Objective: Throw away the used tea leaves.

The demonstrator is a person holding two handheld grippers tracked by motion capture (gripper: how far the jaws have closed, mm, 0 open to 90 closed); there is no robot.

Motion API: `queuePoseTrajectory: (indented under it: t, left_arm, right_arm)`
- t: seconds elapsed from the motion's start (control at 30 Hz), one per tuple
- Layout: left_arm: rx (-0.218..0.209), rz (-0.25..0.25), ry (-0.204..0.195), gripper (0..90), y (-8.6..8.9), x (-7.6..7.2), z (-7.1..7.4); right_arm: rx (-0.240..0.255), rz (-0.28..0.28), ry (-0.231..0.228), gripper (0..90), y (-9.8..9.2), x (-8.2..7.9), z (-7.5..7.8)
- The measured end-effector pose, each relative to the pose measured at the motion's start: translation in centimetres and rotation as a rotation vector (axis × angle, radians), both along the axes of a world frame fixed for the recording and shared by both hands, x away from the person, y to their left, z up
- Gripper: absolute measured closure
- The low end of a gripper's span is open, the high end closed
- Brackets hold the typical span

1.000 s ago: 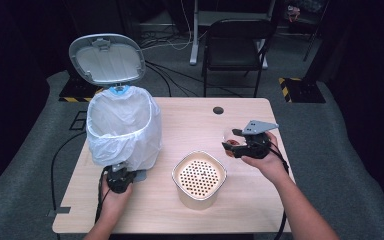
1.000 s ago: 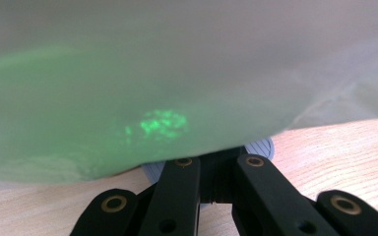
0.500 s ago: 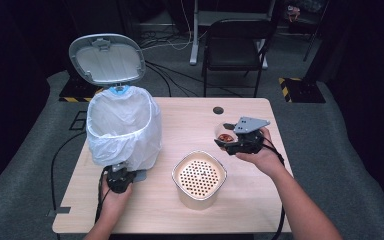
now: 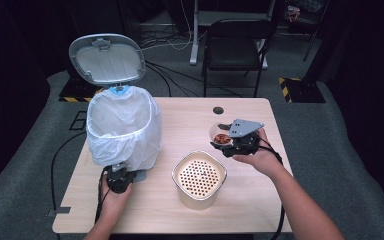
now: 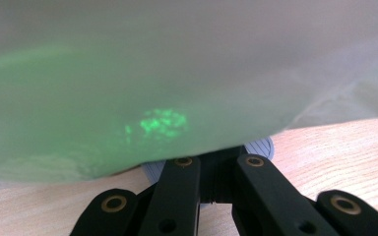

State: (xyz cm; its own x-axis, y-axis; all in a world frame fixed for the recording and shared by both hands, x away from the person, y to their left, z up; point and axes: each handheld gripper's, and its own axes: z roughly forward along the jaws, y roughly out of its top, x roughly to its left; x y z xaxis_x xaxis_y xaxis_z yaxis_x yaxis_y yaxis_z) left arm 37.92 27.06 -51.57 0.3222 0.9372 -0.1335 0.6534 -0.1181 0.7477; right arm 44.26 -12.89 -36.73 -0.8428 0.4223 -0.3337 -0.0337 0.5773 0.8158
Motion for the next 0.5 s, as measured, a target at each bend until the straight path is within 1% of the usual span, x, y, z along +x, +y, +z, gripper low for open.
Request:
queuePoseTrajectory:
  t: [0.1,0.17,0.2,0.27,0.3,0.37,0.47,0.5]
  left_arm:
    - [0.0,-0.001,0.001,90.0,0.0,0.0,0.0]
    - [0.001,0.0,0.001,90.0,0.0,0.0,0.0]
    - [-0.01,0.008,-0.005,90.0,-0.1,0.0,0.0]
    - [-0.013,0.01,-0.006,90.0,-0.1,0.0,0.0]
    - [-0.013,0.01,-0.006,90.0,-0.1,0.0,0.0]
    - [-0.014,0.01,-0.006,90.0,-0.1,0.0,0.0]
    - [-0.016,0.01,-0.007,90.0,-0.1,0.0,-0.1]
    - [-0.015,0.01,-0.006,90.0,-0.1,0.0,-0.1]
  right_arm:
    - [-0.014,0.033,-0.041,35.9,0.5,-0.5,0.2]
    - [-0.018,0.043,-0.076,36.0,0.8,-0.8,0.3]
    - [-0.024,0.051,-0.096,36.0,0.9,-1.0,0.3]
    - [-0.035,0.057,-0.134,36.1,1.3,-1.3,0.2]
    - [-0.037,0.059,-0.141,36.3,1.4,-1.4,0.2]
    - [-0.036,0.062,-0.184,36.4,1.6,-1.6,0.0]
    - [-0.046,0.068,-0.251,36.7,1.9,-2.1,-0.2]
    - [-0.053,0.078,-0.287,36.9,1.9,-2.3,-0.3]
